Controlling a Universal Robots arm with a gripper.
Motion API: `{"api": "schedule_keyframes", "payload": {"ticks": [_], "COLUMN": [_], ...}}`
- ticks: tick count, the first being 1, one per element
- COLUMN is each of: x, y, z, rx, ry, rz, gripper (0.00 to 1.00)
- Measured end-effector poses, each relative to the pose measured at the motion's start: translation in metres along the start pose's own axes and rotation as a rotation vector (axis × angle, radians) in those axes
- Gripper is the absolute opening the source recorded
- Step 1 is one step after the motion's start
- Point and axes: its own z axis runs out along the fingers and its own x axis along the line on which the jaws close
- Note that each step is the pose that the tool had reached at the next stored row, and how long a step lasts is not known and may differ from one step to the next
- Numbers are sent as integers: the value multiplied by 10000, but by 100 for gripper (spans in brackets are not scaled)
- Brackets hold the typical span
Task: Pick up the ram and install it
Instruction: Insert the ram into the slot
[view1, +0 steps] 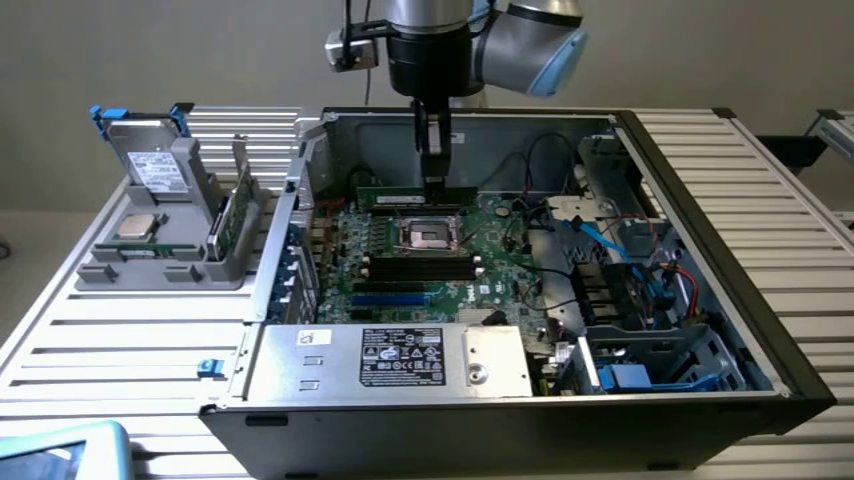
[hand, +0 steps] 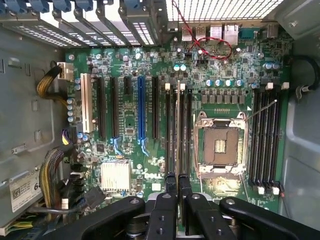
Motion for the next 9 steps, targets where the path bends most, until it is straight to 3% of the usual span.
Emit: {"api": "schedule_keyframes", "payload": {"ticks": [9], "x": [4], "y": [-54], "z": [169], "rx": [10], "ry": [5], "rz": [54], "gripper": [14]}}
